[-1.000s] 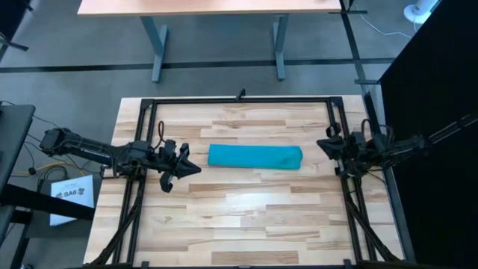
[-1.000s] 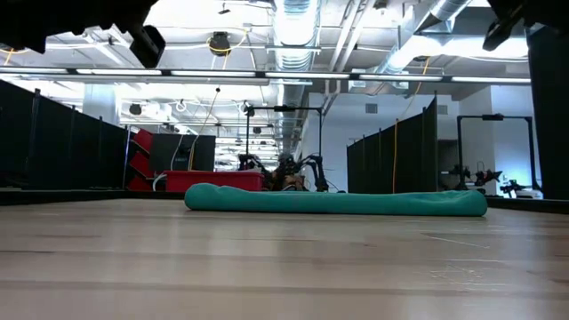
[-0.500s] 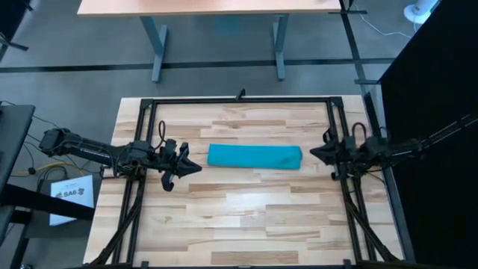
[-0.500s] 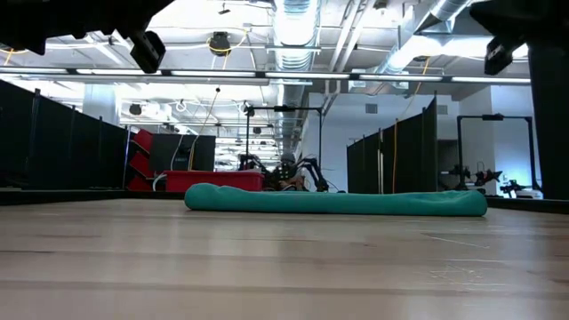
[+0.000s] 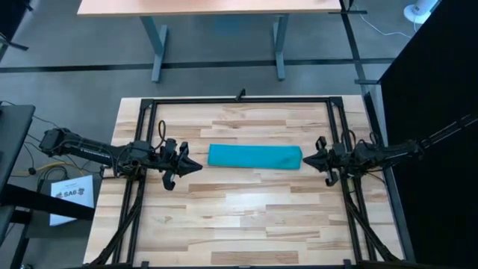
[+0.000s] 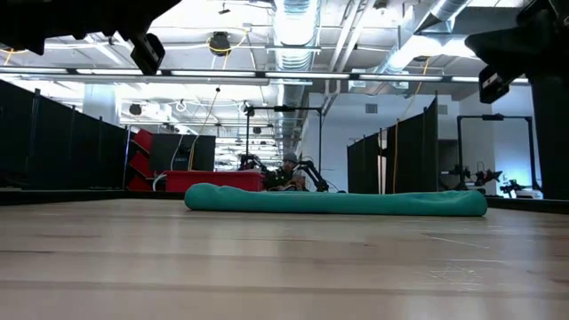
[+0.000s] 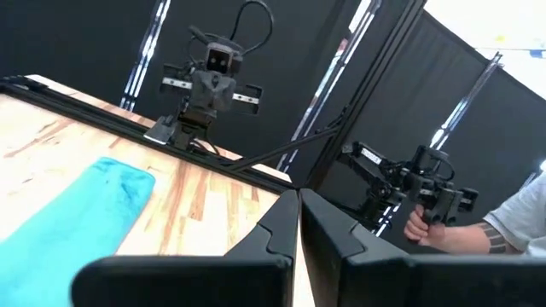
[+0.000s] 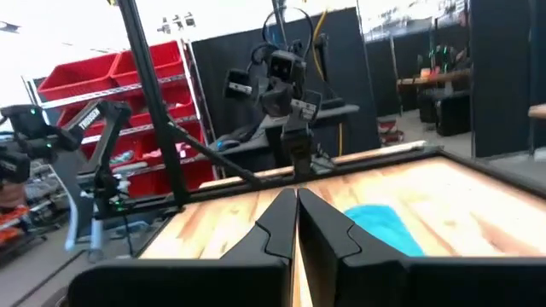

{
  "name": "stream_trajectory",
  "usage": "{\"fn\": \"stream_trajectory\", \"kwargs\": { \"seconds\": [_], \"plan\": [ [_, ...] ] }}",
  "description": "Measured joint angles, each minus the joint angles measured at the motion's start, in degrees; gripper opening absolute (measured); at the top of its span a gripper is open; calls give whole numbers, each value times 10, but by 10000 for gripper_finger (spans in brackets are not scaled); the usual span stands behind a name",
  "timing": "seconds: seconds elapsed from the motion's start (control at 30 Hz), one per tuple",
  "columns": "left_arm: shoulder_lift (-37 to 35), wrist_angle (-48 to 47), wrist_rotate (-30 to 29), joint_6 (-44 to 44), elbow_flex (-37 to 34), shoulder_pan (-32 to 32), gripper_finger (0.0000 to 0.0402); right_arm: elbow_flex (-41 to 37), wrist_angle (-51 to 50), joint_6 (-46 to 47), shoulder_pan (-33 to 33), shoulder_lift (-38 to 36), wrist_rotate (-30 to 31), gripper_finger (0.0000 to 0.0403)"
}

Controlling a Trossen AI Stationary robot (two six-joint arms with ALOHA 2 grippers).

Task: Roll towel
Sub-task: Return to Home Position

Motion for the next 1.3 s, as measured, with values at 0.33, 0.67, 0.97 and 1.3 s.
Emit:
{"fn": "stream_trajectory", "kwargs": {
  "seconds": [0.33, 0.67, 0.97, 1.3],
  "plan": [
    [0, -28, -23, 43, 0, 0, 0, 6, -79, 12, -91, 1, -12, 1],
    [0, -57, -42, 132, 0, 31, 0, 6, -81, -7, -113, 6, -16, 1],
    [-21, 62, -15, 155, -95, 80, 0, 6, -82, -8, -113, 6, -16, 1],
    [-114, 34, 0, 142, -158, 81, 0, 6, -83, -8, -113, 6, -16, 1]
  ]
}}
